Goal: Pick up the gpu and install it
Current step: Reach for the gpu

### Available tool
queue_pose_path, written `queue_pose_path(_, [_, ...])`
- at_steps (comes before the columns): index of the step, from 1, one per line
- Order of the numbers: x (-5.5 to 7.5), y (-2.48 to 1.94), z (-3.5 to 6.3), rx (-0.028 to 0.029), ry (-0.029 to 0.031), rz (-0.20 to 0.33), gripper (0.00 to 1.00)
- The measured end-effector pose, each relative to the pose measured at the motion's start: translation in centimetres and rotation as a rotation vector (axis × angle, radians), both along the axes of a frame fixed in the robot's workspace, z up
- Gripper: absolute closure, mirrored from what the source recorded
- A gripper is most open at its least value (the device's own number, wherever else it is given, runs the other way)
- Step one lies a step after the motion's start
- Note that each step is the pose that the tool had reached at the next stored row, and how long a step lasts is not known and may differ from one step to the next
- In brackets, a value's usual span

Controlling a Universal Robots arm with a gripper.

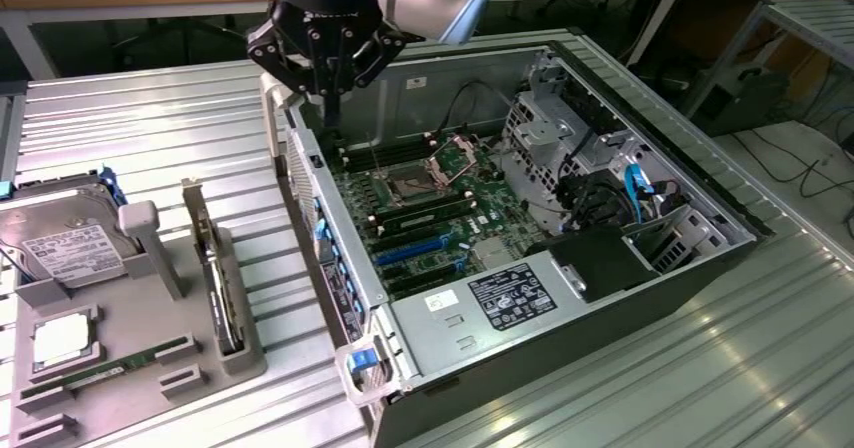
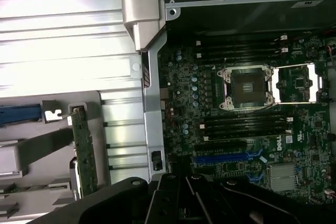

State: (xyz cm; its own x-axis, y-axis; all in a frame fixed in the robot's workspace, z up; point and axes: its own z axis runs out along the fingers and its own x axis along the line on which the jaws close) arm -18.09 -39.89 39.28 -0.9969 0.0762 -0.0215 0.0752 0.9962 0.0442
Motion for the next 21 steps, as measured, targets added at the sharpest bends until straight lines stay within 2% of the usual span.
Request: queue_pose_path(21, [-2.4, 0.0, -0.01, -0.0001, 0.0014, 0.0, 0.89])
